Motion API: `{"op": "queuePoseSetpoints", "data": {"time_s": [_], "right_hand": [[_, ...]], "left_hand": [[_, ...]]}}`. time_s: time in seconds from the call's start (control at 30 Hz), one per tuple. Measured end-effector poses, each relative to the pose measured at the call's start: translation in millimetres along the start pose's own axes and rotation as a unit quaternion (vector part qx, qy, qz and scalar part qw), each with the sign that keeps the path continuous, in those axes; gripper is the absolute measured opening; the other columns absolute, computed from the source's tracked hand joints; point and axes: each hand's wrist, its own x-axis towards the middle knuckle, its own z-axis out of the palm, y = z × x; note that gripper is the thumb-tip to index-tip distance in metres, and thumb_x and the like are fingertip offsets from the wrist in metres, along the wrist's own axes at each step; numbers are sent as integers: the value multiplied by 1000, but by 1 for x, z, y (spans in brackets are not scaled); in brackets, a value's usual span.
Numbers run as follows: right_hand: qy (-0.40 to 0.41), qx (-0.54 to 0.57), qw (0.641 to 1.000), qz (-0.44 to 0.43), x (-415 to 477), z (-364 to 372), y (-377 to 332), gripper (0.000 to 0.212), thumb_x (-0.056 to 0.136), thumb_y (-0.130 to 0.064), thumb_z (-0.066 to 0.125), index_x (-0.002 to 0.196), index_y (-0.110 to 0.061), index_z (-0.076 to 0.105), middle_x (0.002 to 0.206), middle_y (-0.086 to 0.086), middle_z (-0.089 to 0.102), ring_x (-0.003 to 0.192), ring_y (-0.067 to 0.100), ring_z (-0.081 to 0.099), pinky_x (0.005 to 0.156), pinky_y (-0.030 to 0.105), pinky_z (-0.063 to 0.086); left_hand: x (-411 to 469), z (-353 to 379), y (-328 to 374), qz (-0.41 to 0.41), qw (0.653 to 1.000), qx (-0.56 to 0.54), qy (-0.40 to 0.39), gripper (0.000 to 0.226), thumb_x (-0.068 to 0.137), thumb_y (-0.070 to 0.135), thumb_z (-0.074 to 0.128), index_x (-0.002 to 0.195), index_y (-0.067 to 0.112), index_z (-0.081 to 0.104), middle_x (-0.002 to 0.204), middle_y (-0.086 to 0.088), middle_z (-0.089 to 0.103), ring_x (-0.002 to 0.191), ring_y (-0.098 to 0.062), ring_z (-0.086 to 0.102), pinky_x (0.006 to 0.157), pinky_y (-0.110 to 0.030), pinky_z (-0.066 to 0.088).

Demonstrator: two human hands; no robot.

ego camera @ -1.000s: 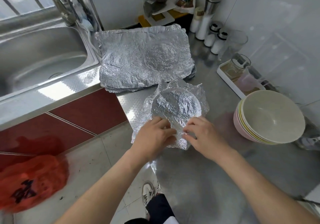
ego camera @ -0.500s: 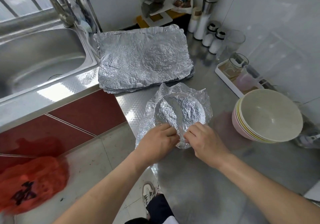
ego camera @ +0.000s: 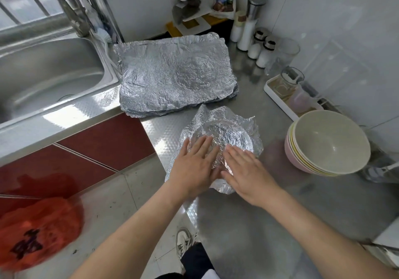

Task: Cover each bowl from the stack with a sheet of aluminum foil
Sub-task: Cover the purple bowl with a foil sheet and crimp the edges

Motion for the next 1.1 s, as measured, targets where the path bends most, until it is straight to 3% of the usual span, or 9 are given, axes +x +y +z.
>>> {"op": "queuePoseSetpoints", "data": {"time_s": [0.1,0.17,0.27,0.37,0.47,0.6,0.83,1.0,1.1], "right_hand": [[-18,1,1000,-10,1,-1,5,101,78,-70,-16,152,-12,19,161,3,12,148,17,5,117,32,-3],[-16,5,1000,-26,2,-3,11,92,80,-65,-7,152,-14,21,161,0,13,148,14,4,119,33,-1],[27,46,998,-35,1,-8,21,75,87,-60,17,144,-16,41,154,0,33,146,15,20,119,36,11],[115,83,986,-83,-7,-6,21,47,87,-52,48,113,-18,68,121,1,63,120,22,54,100,43,44],[144,74,979,-120,-14,-1,12,23,81,-44,64,90,-24,69,94,-8,60,94,16,56,80,37,48],[150,65,979,-126,-19,4,7,19,75,-36,78,87,-24,69,85,-9,59,83,15,57,74,33,44],[145,-13,977,-154,-17,15,3,9,84,-28,66,82,-20,66,81,-4,58,74,20,57,66,35,45],[172,-50,974,-137,-15,21,-1,10,78,-12,69,74,-17,61,75,0,54,69,22,51,66,32,32],[165,-29,976,-139,-16,18,0,7,78,-14,67,75,-16,62,76,-1,55,70,22,53,67,32,36]], "left_hand": [[-1,-2,1,-6,999,9,-32,66,98,62,12,155,29,8,163,0,-4,149,-17,-9,118,-47,-10],[-3,-3,0,1,999,-19,-36,68,96,62,11,155,28,10,163,0,-2,150,-18,-6,120,-46,-4],[-12,-4,-7,28,997,-66,22,68,96,57,16,149,20,35,159,-7,24,148,-25,19,120,-44,21],[-25,-3,-13,49,989,-113,79,51,97,46,35,131,16,58,144,-7,50,137,-23,40,106,-38,42],[-35,0,-17,94,982,-109,127,36,95,41,43,106,19,69,122,-1,64,119,-19,52,87,-35,54],[-38,4,-17,135,975,-112,139,29,94,43,52,93,23,73,101,5,65,92,-18,56,75,-34,50],[-29,11,-9,183,969,-93,135,18,88,36,66,94,22,75,89,5,64,84,-19,57,67,-33,50],[-24,14,-2,207,961,-52,175,25,94,26,55,80,17,73,75,4,61,72,-19,55,63,-31,47],[-24,13,1,201,961,-44,184,26,94,25,53,76,17,71,73,4,59,70,-19,53,62,-30,44]]}}
